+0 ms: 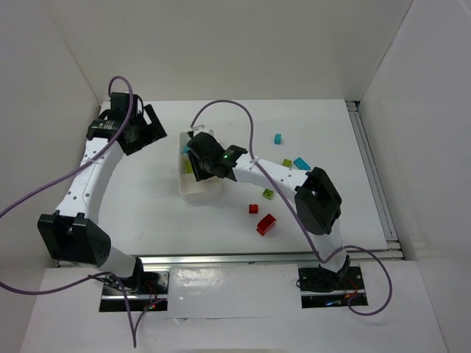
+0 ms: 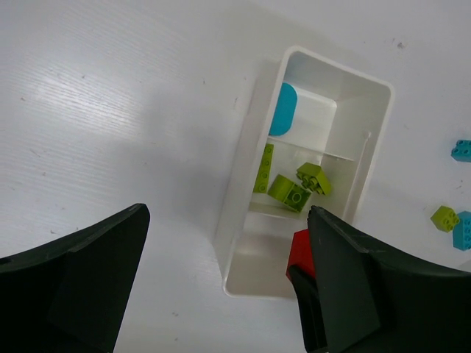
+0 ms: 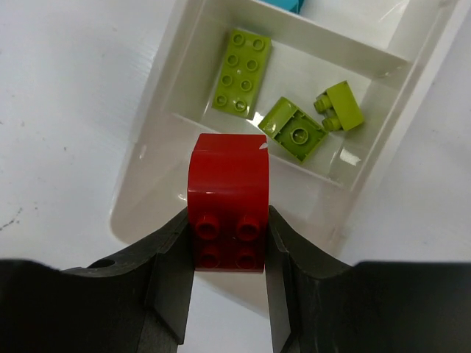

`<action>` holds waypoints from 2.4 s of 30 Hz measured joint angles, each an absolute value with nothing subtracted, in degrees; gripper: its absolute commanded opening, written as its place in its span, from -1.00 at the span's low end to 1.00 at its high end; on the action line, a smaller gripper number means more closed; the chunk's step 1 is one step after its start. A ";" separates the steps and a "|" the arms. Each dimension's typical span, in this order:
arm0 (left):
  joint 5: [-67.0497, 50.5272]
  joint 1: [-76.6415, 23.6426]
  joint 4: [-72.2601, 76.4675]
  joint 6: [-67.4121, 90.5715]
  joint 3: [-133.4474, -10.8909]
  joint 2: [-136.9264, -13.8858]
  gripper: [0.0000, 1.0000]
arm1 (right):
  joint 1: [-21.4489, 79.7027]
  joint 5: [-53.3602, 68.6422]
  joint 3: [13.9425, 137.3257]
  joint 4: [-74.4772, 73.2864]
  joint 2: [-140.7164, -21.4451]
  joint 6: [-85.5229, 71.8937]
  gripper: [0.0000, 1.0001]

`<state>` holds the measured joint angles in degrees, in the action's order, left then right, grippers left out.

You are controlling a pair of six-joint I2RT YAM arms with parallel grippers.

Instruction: Sort the legos into containers by color

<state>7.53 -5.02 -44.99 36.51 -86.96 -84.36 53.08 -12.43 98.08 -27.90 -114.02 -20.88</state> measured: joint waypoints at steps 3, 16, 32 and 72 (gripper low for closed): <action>7.27 -4.05 -45.01 36.64 -86.96 -84.36 0.96 | 53.10 -11.09 98.08 -27.86 -115.50 -20.38 -0.21; 4.75 -3.70 -45.04 36.32 -86.94 -84.33 0.96 | 53.04 -13.23 97.23 -26.63 -113.60 -19.40 0.30; 6.15 -15.62 -45.36 33.80 -89.67 -86.28 0.94 | 47.00 -17.06 61.95 -33.85 -89.01 -35.00 0.82; 12.36 -10.61 -47.55 33.45 -89.32 -85.93 0.94 | 49.71 -12.49 89.03 -25.69 -103.90 -28.12 -0.36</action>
<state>12.36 -10.61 -47.55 33.45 -89.32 -85.93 49.71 -12.49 89.03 -25.69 -103.90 -28.12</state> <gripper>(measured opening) 0.970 0.441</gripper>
